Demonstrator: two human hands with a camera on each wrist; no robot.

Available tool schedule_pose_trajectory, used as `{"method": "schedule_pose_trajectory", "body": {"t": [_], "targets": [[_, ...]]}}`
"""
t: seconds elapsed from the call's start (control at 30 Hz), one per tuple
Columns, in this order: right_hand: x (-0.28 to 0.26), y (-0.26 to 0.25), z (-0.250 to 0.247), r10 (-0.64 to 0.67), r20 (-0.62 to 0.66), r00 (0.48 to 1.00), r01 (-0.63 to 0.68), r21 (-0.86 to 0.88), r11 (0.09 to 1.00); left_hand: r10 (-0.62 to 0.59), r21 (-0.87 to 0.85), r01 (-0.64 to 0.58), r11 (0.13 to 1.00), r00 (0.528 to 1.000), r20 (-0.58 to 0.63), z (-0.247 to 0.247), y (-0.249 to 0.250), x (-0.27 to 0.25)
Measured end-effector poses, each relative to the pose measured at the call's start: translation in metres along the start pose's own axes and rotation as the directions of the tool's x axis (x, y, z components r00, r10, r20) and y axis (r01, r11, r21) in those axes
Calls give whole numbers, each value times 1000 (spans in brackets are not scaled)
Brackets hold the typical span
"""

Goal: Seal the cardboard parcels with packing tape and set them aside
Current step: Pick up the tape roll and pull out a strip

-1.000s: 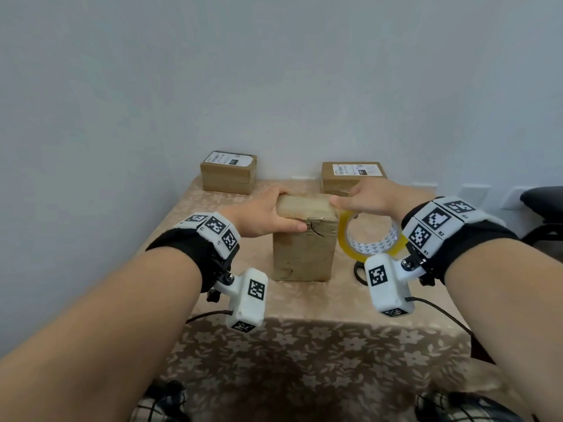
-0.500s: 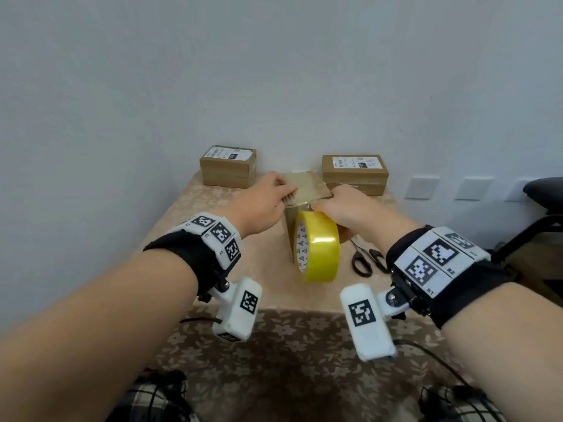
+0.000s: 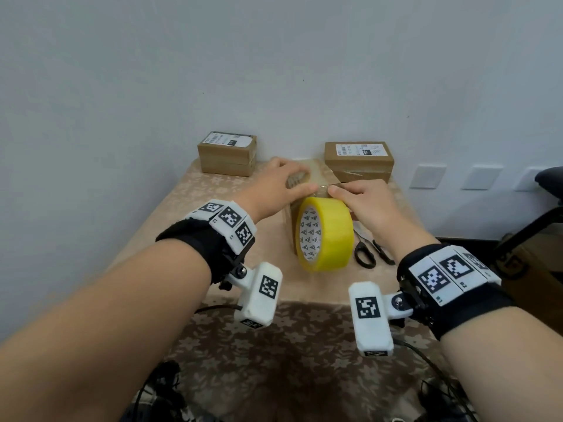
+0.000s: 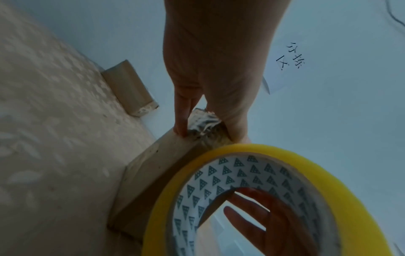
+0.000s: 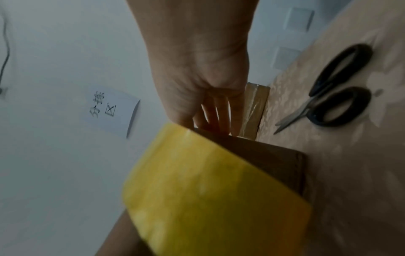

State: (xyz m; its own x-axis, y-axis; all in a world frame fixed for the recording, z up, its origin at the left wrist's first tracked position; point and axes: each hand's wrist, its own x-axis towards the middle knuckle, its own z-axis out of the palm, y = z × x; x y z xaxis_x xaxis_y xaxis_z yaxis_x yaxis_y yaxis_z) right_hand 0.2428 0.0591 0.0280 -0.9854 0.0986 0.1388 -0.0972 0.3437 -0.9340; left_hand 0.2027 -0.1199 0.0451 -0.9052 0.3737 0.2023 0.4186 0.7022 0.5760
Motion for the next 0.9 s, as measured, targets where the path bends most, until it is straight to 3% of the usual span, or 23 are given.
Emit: {"method": "schedule_pose_trajectory", "body": {"t": [0.1,0.2,0.3,0.37,0.47,0.53,0.63,0.73,0.9], "targets": [[2,8,-1,29,26,999,-30,53,998,4,60,-7,998,999,50,-5,-2,0],[0,16,5,66,159,985,-76,57,996,40,222,-55,974,997,71,-12,5,-2],[-5,14,19,135,161,978,-170,230,958,101,293,-120,949,992,78,-15,9,-8],[-3,12,24,51,89,995,-68,199,978,129,208,-128,970,992,10,-13,0,-15],[8,6,35,-208,35,978,210,-76,975,68,-104,-82,991,989,-130,-3,-31,-27],[14,1,46,-289,66,955,297,-187,937,-23,-259,-18,966,987,-158,13,-52,-36],[19,-2,65,-330,211,920,381,-296,876,-137,-401,36,915,965,-225,35,-71,-40],[27,0,68,-293,203,934,342,-275,899,-178,-455,62,889,960,-217,36,-83,-36],[30,-8,57,-176,-16,984,165,-272,948,-233,-570,61,819,944,-233,35,-74,-28]]}}
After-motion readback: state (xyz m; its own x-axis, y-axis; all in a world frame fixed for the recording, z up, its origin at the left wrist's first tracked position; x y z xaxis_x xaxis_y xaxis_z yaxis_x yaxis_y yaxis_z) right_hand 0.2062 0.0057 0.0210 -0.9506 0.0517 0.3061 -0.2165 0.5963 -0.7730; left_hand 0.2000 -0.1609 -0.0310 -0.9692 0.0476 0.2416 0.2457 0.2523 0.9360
